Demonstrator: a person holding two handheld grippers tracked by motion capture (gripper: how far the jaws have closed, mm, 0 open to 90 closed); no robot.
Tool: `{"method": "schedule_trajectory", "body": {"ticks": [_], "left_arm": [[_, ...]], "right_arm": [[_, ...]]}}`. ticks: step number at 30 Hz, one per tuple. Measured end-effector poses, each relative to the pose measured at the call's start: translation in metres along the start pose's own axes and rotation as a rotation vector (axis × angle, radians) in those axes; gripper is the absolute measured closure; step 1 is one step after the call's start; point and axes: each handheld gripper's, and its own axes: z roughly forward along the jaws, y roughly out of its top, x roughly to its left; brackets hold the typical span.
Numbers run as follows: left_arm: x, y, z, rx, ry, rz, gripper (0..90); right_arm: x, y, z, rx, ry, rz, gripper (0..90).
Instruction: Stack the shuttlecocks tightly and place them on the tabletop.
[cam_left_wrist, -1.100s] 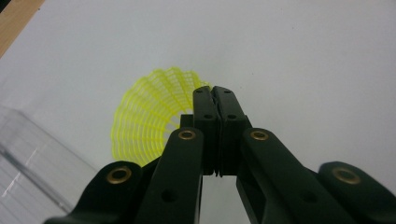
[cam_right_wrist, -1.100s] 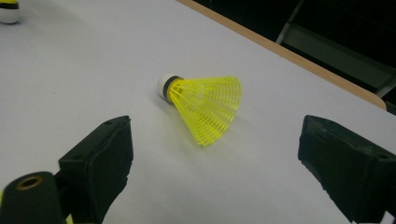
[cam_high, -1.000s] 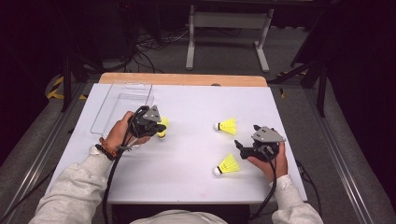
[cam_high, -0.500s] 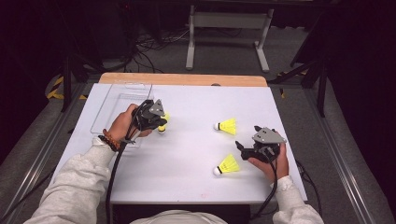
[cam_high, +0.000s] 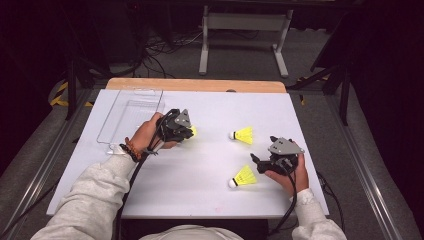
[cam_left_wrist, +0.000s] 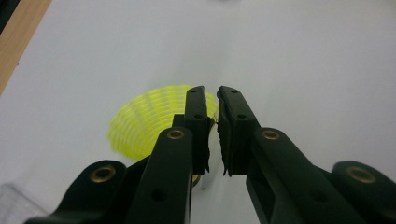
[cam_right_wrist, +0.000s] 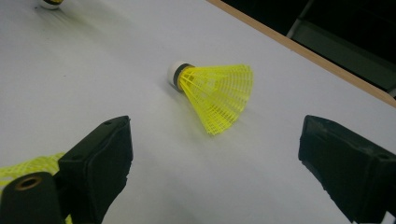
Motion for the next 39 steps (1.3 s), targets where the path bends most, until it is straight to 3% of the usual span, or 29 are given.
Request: {"method": "schedule_trajectory", "body": {"ticks": [3,10,16,22,26,27,32,39], "left_arm": [[-0.003,0.006,0.005,-0.006,-0.008,0.007,82.1],[-0.01,0.017,0.022,0.036,-0.025,0.049,86.7],[-0.011,0.022,0.016,-0.016,-0.006,0.038,83.0],[-0.003,0.017,0.009,-0.058,0.009,-0.03,69.1],[0.001,0.012,0.011,-0.047,0.017,-0.087,52.4],[0.002,0.012,0.012,-0.041,0.015,-0.09,51.7],[0.004,0.009,0.019,0.022,0.011,-0.098,55.4],[0.006,0.007,0.025,0.061,0.019,-0.11,69.8]], "right_arm": [[0.001,0.0,0.0,0.007,0.003,-0.005,11.0],[0.003,-0.001,0.002,0.024,0.018,-0.022,11.0],[0.003,-0.001,0.001,0.027,0.022,-0.028,11.1],[0.003,-0.001,0.001,0.025,0.019,-0.03,11.1],[0.003,-0.001,0.002,0.026,0.019,-0.03,11.1],[0.003,-0.001,0.002,0.026,0.02,-0.031,11.1],[0.004,-0.001,0.002,0.03,0.022,-0.035,11.2],[0.004,-0.001,0.003,0.033,0.025,-0.037,11.3]]}}
